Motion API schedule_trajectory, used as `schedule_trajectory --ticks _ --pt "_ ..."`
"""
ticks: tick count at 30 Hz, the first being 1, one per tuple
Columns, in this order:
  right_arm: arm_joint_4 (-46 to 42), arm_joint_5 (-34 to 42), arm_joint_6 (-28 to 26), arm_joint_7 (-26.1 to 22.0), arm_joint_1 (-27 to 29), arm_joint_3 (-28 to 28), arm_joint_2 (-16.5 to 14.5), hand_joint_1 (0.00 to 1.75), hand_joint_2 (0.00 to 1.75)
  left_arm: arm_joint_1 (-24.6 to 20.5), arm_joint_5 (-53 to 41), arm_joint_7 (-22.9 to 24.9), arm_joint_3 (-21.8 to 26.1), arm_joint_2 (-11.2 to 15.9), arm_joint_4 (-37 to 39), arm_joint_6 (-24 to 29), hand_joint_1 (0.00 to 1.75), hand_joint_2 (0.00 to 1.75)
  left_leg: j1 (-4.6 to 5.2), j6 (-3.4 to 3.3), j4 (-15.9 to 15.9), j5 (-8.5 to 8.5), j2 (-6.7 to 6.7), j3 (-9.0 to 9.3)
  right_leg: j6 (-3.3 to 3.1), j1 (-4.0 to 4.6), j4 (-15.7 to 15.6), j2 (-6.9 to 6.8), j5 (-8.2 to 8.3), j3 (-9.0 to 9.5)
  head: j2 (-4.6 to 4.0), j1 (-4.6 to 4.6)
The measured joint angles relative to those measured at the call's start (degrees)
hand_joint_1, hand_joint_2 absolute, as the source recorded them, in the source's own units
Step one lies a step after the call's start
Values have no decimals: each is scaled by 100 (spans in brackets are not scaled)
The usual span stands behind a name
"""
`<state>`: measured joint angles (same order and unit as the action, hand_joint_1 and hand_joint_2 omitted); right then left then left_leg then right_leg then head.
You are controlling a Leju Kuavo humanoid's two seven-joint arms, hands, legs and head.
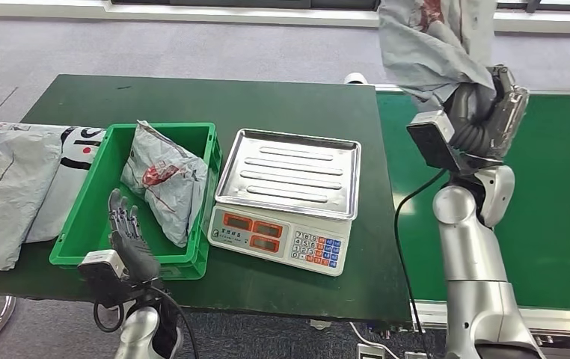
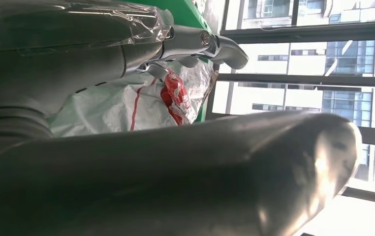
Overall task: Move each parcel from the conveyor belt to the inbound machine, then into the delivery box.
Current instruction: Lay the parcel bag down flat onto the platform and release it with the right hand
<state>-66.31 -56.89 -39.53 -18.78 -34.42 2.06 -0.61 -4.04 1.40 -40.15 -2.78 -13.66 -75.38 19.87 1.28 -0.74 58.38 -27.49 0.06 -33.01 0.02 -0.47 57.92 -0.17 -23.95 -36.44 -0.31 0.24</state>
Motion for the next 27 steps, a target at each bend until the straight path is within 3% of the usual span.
schedule_trajectory --ticks 11,21,27 --pt "-98 -92 5 -46 16 -373 -116 175 175 -27 0 -2 0 -3 62 -46 0 0 -1 0 -1 5 -4 -4 -1 0 1 -3 1 3 -1 2" --pt "2243 -372 -15 -498 -543 -535 -909 175 175 -596 -4 -4 -4 -95 533 -65 0 0 -7 12 -1 14 -3 2 -9 6 5 1 7 1 -1 1" --pt "3206 -34 249 -779 -650 -536 -1320 175 175 -779 35 -4 -9 -117 706 -1 0 0 -9 13 -1 13 -3 0 -13 7 7 1 3 -2 -1 1"
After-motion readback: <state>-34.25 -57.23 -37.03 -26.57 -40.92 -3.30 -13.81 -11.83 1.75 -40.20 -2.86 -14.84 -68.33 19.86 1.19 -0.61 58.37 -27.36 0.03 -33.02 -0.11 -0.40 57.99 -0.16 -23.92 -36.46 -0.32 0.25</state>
